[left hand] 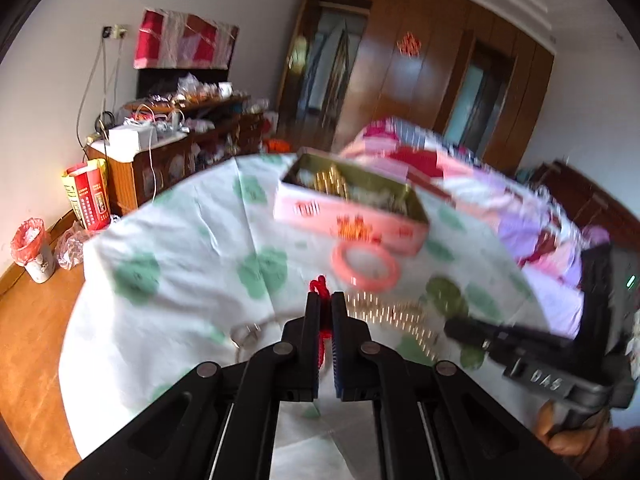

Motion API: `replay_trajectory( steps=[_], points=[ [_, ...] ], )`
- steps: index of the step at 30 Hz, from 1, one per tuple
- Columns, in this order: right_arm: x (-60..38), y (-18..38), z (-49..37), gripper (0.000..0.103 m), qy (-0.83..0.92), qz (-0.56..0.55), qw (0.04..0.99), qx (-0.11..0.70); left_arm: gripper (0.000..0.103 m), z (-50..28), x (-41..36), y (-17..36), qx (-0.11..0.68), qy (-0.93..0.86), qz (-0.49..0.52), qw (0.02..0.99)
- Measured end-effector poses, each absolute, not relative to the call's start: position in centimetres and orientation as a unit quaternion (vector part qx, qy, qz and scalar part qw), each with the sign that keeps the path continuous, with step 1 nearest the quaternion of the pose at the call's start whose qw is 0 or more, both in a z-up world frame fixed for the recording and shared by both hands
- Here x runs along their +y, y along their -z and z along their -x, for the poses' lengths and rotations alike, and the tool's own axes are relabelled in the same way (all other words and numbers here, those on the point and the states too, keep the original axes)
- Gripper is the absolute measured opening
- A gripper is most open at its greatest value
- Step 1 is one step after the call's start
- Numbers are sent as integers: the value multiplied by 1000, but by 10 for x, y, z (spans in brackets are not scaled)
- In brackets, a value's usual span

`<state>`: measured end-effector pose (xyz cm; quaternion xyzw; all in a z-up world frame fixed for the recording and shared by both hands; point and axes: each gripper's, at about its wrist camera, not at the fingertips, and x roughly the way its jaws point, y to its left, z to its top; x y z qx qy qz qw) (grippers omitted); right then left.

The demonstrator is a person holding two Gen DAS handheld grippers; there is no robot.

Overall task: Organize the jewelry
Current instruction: 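Grasp the green jade pendant with the right tool while the left tool grasps the red-tasseled bangle, then drop the jade pendant into the pink tin while the left tool drops the tasseled bangle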

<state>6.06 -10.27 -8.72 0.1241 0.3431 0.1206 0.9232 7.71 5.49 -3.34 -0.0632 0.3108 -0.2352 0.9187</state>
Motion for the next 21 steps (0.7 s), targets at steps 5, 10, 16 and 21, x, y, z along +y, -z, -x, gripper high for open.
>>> replay_trajectory(
  steps=[5, 10, 16, 21],
  points=[
    [-108, 87, -60, 17, -119, -140, 923, 337, 4, -76, 56, 26, 300, 243, 81, 919],
    [-109, 86, -60, 17, -112, -144, 925, 334, 4, -76, 39, 31, 309, 254, 66, 914],
    [-117, 84, -58, 17, -105, -161, 924, 331, 4, -73, 31, 27, 300, 262, 49, 916],
    [-127, 74, -56, 17, -102, -180, 927, 314, 4, -81, 38, 19, 292, 255, 65, 920]
  ],
)
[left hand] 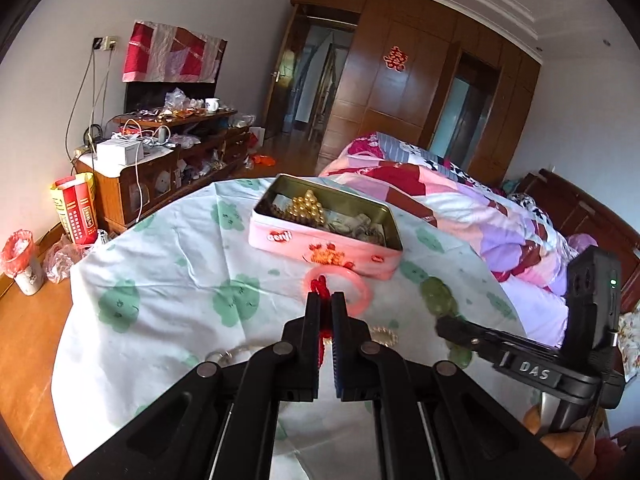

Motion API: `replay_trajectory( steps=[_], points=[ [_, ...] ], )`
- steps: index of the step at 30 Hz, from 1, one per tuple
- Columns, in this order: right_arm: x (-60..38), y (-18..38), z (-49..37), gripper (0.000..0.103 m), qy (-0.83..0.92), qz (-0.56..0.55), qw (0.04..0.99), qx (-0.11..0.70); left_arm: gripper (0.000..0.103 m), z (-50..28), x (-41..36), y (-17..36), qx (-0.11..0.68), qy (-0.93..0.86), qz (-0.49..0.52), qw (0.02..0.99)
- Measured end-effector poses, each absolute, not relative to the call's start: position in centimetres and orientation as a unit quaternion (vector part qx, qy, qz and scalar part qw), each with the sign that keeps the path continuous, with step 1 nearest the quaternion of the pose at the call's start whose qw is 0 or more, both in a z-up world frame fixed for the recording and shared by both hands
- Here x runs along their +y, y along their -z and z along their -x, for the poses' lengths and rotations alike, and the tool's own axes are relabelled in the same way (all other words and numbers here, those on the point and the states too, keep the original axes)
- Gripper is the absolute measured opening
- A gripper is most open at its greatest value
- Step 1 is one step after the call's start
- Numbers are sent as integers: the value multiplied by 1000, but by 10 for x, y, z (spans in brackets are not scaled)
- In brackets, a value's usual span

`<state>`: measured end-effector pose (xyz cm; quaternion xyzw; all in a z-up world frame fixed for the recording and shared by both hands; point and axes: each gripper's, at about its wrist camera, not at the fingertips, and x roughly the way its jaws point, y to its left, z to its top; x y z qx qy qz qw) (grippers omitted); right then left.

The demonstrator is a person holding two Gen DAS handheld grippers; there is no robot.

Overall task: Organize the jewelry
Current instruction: 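Drop the jade pendant into the pink tin while the left tool drops the tasseled bangle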

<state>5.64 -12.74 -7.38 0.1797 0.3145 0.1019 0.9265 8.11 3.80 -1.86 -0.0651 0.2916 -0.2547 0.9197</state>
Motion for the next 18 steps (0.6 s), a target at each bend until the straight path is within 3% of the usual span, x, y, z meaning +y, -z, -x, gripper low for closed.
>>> replay_trajectory(
  steps=[18],
  points=[
    [-149, 30, -96, 17, -71, -186, 947, 250, 4, -132, -7, 0, 275, 256, 49, 925]
  ],
)
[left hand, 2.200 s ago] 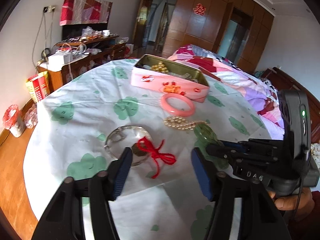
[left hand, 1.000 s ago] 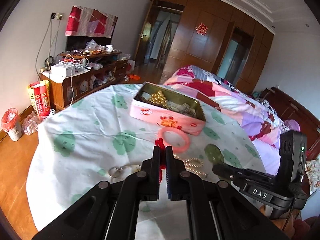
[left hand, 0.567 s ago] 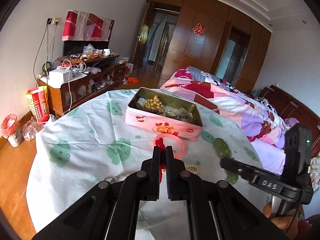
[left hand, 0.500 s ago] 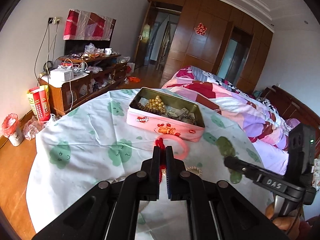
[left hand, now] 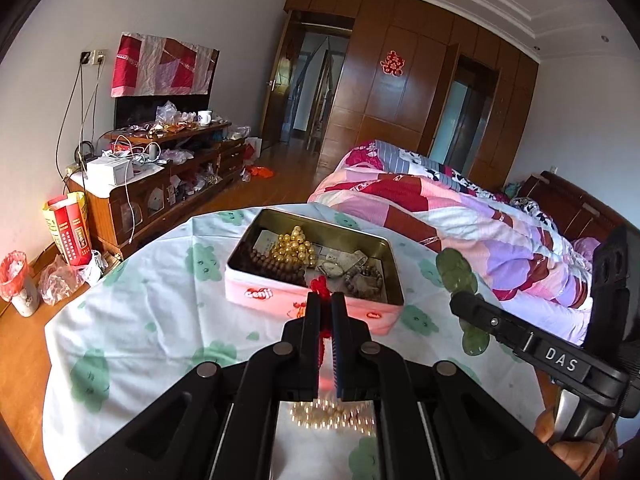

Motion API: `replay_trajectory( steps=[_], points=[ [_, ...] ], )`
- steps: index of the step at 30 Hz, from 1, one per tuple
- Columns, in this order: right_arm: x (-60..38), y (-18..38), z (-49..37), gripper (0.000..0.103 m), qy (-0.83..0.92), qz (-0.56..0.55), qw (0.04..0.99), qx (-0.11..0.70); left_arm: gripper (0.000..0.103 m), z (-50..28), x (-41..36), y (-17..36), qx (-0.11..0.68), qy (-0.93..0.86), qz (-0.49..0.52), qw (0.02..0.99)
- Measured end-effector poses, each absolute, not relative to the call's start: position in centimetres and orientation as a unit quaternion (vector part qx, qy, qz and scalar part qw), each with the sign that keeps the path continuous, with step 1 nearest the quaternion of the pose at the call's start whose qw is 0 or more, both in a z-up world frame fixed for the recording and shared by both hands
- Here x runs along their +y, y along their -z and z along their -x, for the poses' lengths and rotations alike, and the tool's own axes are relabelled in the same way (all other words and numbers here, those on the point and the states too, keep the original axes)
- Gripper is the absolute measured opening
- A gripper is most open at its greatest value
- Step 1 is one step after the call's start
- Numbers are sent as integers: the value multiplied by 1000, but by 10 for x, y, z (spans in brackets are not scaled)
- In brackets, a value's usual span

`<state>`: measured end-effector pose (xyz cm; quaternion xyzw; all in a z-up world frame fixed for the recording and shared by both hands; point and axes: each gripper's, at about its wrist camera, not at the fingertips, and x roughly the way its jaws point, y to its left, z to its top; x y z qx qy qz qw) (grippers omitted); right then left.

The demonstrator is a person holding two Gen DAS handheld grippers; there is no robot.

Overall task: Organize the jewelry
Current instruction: 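Drop the jade pendant into the pink tin while the left tool drops the tasseled bangle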

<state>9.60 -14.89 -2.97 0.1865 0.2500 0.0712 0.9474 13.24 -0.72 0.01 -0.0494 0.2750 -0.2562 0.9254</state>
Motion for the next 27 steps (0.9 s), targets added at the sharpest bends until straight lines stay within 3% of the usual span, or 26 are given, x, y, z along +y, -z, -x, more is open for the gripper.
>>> replay_trajectory(
  steps=[13, 27],
  points=[
    [-161, 30, -153, 17, -15, -155, 961, 227, 4, -188, -50, 12, 279, 214, 4, 936],
    [-178, 56, -205, 17, 10, -169, 950, 263, 4, -244, -89, 27, 303, 199, -25, 932]
  ],
)
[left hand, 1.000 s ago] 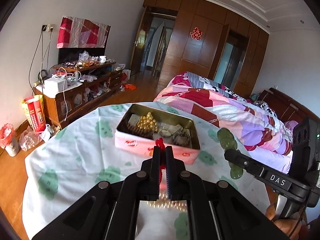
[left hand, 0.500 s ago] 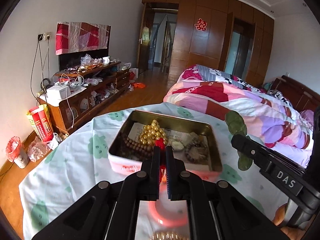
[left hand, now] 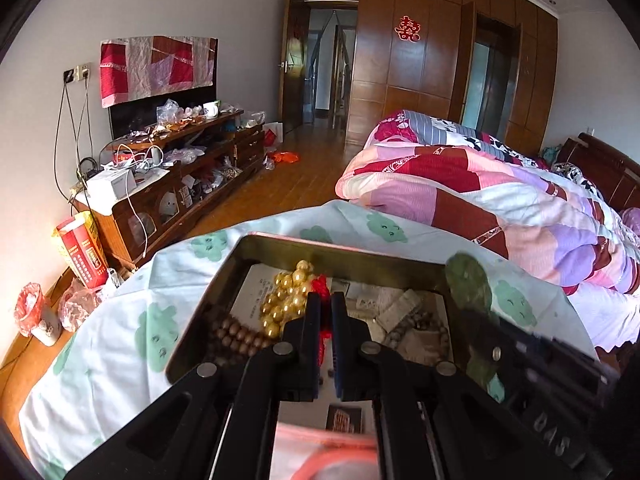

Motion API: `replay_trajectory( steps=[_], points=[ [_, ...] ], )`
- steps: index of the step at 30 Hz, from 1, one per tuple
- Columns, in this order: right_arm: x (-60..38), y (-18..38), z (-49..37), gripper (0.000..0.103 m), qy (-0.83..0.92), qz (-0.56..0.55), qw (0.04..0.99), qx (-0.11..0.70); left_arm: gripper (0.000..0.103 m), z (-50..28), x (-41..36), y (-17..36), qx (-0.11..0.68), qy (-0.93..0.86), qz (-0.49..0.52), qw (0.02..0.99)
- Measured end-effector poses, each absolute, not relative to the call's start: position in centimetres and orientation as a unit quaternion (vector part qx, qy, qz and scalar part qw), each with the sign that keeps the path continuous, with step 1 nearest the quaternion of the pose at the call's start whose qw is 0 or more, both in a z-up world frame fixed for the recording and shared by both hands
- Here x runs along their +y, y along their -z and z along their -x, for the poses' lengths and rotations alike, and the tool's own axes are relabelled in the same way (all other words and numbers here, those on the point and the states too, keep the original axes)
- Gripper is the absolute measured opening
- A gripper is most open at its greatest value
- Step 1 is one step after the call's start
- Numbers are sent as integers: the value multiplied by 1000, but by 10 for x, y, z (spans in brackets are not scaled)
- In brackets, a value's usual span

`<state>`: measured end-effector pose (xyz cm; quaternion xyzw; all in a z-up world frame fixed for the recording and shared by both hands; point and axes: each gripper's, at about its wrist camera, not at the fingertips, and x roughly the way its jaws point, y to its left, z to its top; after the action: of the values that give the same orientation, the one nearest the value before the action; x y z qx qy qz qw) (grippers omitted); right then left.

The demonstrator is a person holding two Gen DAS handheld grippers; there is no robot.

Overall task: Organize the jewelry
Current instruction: 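Drop the jade pendant into the pink tin while the left tool drops the tasseled bangle, then withdraw both tools from the tin toward the plain silver bangle and pearls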

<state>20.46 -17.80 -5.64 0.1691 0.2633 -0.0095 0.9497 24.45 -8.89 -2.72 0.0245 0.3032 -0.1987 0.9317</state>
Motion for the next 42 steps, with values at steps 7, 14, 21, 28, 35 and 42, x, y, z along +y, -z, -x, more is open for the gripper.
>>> replay_trajectory(
  steps=[7, 14, 21, 28, 35, 42],
  points=[
    [-181, 66, -210, 17, 3, -179, 942, 285, 4, -262, -99, 37, 322, 196, -35, 926],
    [-178, 69, -210, 21, -6, -177, 940, 291, 4, -273, -99, 56, 364, 164, -39, 916],
    [-173, 67, -210, 34, -15, -171, 942, 287, 32, -278, -98, 58, 394, 139, -49, 907],
    [-183, 49, -186, 79, 12, -184, 958, 219, 67, -258, -88, 36, 363, 127, -50, 922],
    [-181, 49, -187, 79, 37, -165, 958, 234, 67, -230, -64, 37, 349, 102, -39, 931],
    [-177, 51, -181, 79, 63, -138, 959, 242, 67, -200, -46, 42, 348, 96, -29, 932]
  ],
)
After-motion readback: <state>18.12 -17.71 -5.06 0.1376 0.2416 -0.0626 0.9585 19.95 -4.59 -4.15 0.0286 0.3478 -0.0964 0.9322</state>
